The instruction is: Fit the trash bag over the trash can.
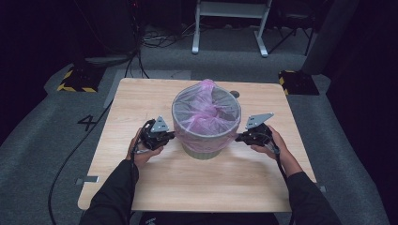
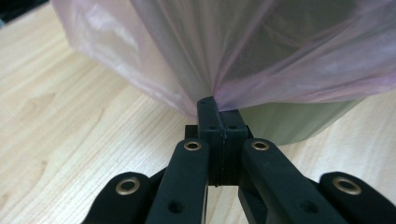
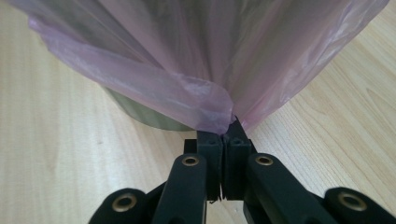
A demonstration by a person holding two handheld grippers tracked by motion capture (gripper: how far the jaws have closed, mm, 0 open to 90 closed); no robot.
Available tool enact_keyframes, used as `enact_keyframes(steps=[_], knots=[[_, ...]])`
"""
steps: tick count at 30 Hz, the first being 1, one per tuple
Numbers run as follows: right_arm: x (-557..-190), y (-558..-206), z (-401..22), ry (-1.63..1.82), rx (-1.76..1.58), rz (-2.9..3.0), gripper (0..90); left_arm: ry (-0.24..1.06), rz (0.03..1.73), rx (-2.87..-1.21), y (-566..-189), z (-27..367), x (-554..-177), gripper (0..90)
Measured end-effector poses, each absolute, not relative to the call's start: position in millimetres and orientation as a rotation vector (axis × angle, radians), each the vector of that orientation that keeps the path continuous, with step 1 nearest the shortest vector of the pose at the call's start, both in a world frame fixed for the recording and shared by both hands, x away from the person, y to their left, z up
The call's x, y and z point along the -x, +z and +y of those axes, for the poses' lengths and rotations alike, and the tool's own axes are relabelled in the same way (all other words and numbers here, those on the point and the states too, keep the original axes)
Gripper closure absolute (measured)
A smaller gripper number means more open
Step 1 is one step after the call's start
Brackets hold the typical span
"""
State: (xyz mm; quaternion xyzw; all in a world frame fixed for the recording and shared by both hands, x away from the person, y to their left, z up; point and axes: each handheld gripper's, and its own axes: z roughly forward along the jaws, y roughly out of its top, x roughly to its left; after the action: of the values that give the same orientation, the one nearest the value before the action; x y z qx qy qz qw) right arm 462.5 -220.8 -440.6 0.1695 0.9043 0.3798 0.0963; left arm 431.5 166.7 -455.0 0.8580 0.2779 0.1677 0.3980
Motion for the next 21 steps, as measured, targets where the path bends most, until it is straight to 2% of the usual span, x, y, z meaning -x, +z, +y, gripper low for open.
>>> enact_keyframes(steps=[10,13,15,17,18,20,21], knots=[[-471,-457,-216,1.125,-0.567,2.704,87.0,0.385,0.753,-2.201,-471,165,-440,89.1],[-472,-457,-217,1.125,-0.581,2.705,85.3,0.366,0.780,-2.216,-474,170,-442,77.8],[-473,-457,-219,1.121,-0.592,2.704,76.8,0.361,0.805,-2.195,-472,176,-440,62.2],[-473,-455,-223,1.130,-0.616,2.697,66.8,0.359,0.785,-2.150,-467,183,-435,58.5],[-473,-454,-226,1.145,-0.617,2.705,57.9,0.369,0.788,-2.135,-465,186,-431,54.7],[-471,-450,-231,1.148,-0.621,2.725,42.6,0.393,0.805,-2.127,-461,190,-424,42.3],[-470,-448,-234,1.151,-0.621,2.732,38.1,0.423,0.813,-2.133,-459,191,-420,36.5]])
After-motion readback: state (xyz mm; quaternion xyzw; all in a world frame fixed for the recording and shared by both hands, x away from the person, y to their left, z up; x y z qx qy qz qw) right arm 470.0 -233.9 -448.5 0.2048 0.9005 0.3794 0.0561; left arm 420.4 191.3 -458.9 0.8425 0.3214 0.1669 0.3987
